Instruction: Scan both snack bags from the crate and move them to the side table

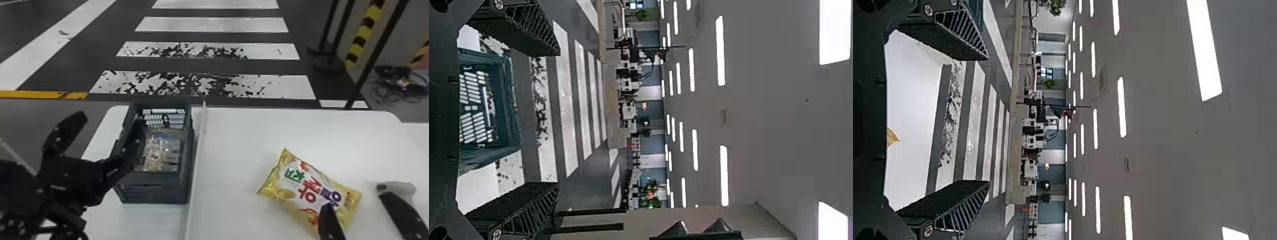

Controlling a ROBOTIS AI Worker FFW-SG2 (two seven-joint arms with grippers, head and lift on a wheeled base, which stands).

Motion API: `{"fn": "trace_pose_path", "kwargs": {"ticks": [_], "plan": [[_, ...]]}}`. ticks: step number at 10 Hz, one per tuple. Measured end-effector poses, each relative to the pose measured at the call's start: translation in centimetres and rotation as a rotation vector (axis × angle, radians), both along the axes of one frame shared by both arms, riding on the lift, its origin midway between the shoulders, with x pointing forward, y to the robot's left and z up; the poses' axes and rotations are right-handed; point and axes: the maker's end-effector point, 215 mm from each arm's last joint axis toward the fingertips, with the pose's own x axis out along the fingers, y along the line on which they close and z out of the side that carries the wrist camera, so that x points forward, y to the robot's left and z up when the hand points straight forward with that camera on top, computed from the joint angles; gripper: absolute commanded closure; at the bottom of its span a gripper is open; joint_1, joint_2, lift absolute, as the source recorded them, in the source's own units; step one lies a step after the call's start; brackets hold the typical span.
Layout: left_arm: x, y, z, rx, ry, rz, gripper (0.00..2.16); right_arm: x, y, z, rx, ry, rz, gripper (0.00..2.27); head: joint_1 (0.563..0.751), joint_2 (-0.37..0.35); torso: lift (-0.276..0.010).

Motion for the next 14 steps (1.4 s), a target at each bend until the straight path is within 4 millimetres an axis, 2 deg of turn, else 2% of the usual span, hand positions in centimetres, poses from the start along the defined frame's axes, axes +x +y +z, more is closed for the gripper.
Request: {"fn": "trace_pose_path", "kwargs": {"ticks": [2, 4, 6, 8, 11, 14], "plan": [[-1.0, 1.7, 0.4, -0.023, -0.045, 0.004, 0.07, 0.2, 0.7, -1.7, -0.063, 0.034, 0.049, 0.11, 0.695, 0.130, -0.095], [-1.5, 3.2, 0.3, -0.042, -0.055, 0.009, 0.07, 0.0, 2.3, -6.1, -0.165, 0.160, 0.075, 0.11, 0.695, 0.175, -0.095], [-1.5, 3.4, 0.2, -0.060, -0.058, -0.004, 0.07, -1.0, 4.2, -10.1, -0.296, 0.303, 0.105, 0.10, 0.695, 0.220, -0.095], [-1.4, 3.2, 0.2, -0.072, -0.059, -0.019, 0.07, -1.4, 4.5, -13.0, -0.430, 0.404, 0.105, 0.10, 0.695, 0.227, -0.095], [-1.6, 3.1, 0.1, -0.077, -0.058, -0.032, 0.07, -0.4, 2.0, -16.3, -0.611, 0.515, 0.040, 0.11, 0.695, 0.184, -0.095], [-1.8, 2.7, 0.2, -0.090, -0.068, -0.057, 0.07, 0.8, -2.2, -17.5, -0.786, 0.553, -0.076, 0.11, 0.695, 0.110, -0.095]]}}
